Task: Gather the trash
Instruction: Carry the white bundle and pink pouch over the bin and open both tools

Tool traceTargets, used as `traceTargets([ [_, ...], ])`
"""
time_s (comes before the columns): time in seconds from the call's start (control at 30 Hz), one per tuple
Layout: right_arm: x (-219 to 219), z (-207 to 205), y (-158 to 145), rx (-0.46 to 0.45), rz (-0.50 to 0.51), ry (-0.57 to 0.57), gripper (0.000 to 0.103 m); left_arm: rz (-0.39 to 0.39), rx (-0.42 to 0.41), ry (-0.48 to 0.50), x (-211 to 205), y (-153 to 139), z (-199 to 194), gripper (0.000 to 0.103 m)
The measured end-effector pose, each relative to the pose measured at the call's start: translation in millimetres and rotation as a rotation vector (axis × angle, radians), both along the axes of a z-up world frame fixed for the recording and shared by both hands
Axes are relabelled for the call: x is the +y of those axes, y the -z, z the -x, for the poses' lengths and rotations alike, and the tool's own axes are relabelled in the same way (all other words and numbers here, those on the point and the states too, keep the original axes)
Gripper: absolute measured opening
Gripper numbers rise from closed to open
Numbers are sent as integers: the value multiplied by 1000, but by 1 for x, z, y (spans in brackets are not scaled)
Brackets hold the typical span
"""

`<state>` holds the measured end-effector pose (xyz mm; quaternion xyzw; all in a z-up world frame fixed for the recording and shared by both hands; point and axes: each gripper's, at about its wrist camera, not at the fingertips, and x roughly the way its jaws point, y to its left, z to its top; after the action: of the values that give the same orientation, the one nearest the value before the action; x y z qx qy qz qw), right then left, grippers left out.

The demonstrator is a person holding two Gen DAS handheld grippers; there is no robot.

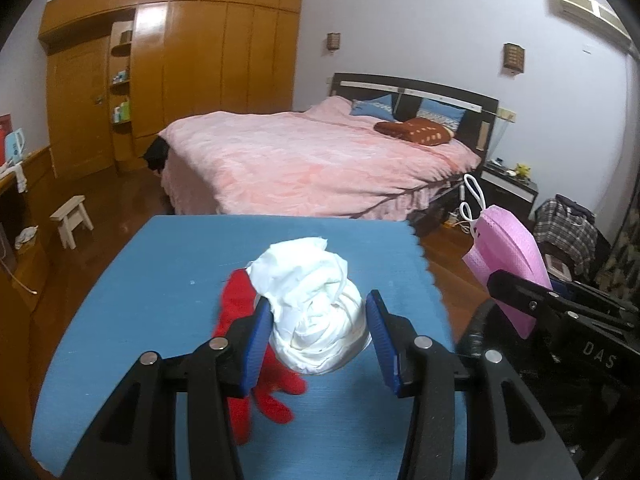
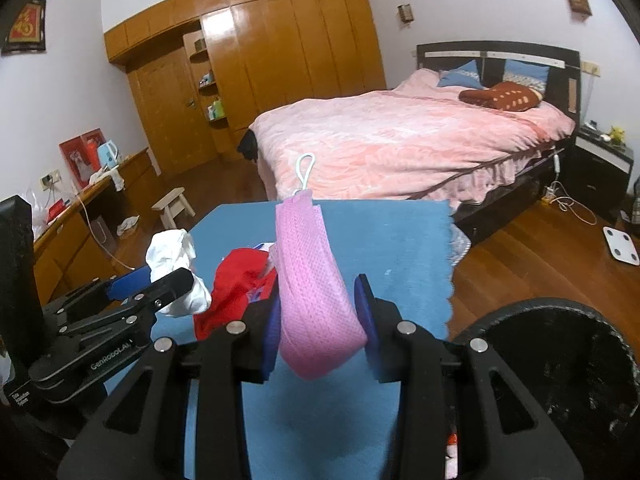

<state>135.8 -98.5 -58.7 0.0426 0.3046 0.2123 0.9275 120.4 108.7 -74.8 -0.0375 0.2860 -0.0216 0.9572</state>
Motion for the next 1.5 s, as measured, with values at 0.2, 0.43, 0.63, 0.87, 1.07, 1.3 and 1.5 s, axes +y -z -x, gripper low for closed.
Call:
traceTargets([
  [0.2,-33,12,-4,-4,-14,46,34,0,-7,68,-35,-4,2,47],
  [0.43,-71,26,-2,-2,-2,113,34,3,-11,140,-70,-7,3,47],
  [0.63,-109,39,4,7,16,190,34,8,-12,206,-103,-7,1,47],
  [0.87,-152,52,11,23,36,286,34,7,-15,293,-144,-6,4,47],
  [1.07,-177,63,19,34,48,343,34,4,-15,373,-178,-4,7,47],
  [1.3,-203,72,27,45,59,400,35,1,-7,442,-210,2,6,47],
  [1.5,-217,76,34,57,64,435,36,-1,6,482,-226,10,0,47],
])
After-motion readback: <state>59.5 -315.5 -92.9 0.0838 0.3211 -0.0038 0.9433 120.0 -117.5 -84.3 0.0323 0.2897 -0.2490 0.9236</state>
